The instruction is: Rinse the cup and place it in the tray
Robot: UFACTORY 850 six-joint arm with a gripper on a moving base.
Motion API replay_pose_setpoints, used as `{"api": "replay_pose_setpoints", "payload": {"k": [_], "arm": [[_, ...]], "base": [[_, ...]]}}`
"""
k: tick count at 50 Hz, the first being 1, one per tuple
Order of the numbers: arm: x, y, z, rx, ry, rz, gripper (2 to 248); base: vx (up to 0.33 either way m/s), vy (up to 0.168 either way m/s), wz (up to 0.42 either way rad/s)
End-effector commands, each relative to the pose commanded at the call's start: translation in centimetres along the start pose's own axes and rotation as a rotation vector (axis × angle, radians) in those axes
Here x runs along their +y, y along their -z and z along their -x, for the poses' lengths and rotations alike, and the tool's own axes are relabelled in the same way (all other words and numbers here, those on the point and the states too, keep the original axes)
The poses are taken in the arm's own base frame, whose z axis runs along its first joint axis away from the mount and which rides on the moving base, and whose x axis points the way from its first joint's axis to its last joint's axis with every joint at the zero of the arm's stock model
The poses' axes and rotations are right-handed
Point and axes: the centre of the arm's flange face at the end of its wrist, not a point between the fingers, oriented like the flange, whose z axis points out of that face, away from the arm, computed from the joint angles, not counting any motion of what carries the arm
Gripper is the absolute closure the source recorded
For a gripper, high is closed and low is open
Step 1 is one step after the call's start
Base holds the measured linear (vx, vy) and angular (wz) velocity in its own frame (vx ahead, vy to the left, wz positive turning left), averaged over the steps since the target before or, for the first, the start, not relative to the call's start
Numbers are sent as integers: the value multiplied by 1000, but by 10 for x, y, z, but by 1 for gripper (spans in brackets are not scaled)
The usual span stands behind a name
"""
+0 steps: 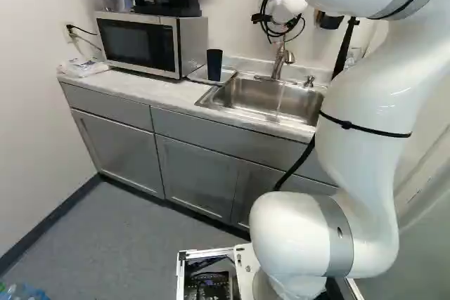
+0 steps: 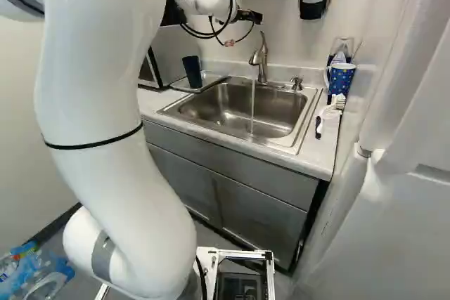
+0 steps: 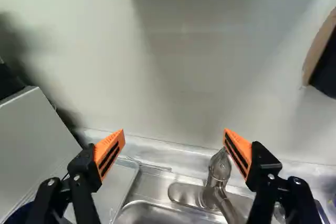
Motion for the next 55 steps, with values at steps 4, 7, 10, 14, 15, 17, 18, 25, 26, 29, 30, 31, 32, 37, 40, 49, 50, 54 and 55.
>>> {"api": "replay_pose_setpoints", "payload": {"k": [4,7,10,14,15,17,18,25,26,29,30,31,32,37,40,49,50,54,55], "arm": [[2,-3,-1,1,-1,3,3],[4,-6,-1,2,-1,6,3],[5,-9,-1,3,-2,9,3],[8,-14,-2,5,-3,13,3],[9,-15,-2,5,-3,14,3],[10,-17,-3,5,-4,16,3],[10,-18,-3,5,-4,16,3],[11,-20,-2,-5,-4,16,3],[11,-21,-2,-8,-4,16,3],[11,-22,-1,-15,-4,16,3],[11,-23,-1,-17,-4,16,3],[11,-23,-1,-20,-4,16,3],[12,-24,-1,-22,-4,16,3],[13,-29,0,-34,-5,17,3],[13,-34,0,-40,-5,17,3],[15,-47,0,-57,-6,17,3],[14,-48,1,-59,-6,17,3],[14,-49,1,-68,-6,16,3],[14,-49,2,-71,-6,16,3]], "base": [[0,0,0],[0,0,0],[0,0,0],[0,0,0],[0,0,0],[0,0,0],[0,0,0],[0,0,0],[0,0,0],[0,0,0],[0,0,0],[0,0,0],[0,0,0],[0,0,0],[0,0,0],[0,0,0],[0,0,0],[0,0,0],[0,0,0]]}}
